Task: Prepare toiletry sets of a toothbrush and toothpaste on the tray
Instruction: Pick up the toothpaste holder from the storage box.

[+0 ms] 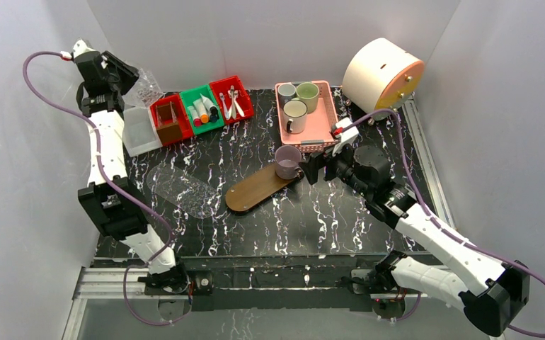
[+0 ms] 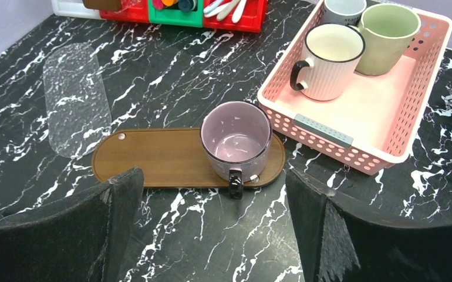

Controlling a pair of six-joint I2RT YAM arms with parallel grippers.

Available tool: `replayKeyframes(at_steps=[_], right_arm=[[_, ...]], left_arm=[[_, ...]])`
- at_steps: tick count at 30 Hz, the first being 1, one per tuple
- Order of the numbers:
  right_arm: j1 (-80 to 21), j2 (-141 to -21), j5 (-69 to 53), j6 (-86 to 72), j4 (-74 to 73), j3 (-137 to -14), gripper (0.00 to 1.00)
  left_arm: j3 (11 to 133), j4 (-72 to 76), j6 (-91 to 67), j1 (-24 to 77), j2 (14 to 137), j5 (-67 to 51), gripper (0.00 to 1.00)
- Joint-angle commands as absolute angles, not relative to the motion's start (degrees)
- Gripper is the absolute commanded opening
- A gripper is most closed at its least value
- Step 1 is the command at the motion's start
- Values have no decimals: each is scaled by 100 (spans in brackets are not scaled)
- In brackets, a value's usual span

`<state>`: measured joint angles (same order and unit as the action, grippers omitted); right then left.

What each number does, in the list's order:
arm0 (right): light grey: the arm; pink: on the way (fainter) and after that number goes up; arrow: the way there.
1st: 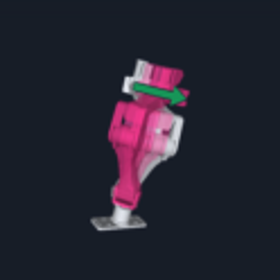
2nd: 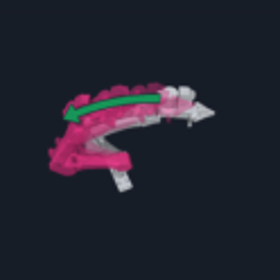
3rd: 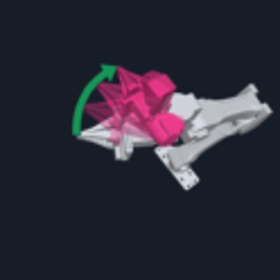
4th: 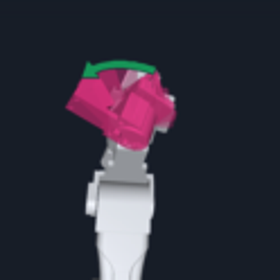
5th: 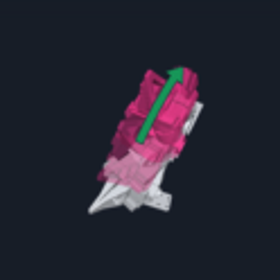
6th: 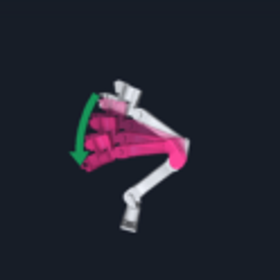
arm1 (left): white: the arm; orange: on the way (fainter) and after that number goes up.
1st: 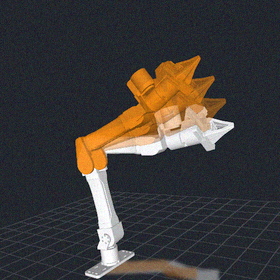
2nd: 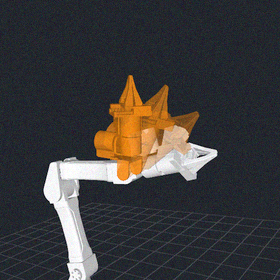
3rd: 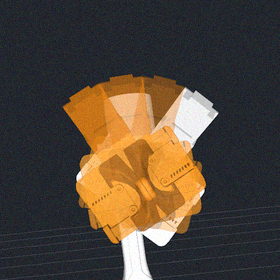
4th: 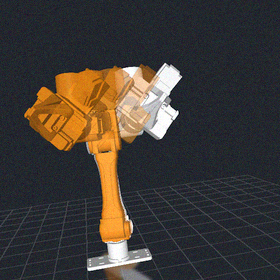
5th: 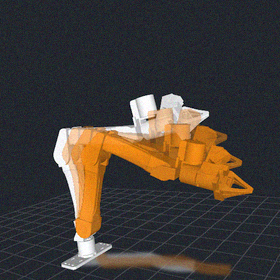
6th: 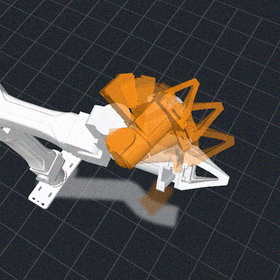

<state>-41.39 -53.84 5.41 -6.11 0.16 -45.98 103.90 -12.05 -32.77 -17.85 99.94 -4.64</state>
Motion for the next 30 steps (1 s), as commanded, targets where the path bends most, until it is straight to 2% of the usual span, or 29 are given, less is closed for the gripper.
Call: replayKeyframes(at_steps=[1,16,30], right_arm=[[-4166,-5262,379,-802,9,-5000,99],[-4168,-5885,-209,-1212,-118,-5422,99],[-4189,-6968,-871,-1833,-227,-6266,98]], left_arm=[[9740,-534,-4040,-1811,9414,-1475,5],[7160,1829,-5985,-1580,8088,-3245,2],[5321,2719,-5950,-172,7263,-3053,2]])
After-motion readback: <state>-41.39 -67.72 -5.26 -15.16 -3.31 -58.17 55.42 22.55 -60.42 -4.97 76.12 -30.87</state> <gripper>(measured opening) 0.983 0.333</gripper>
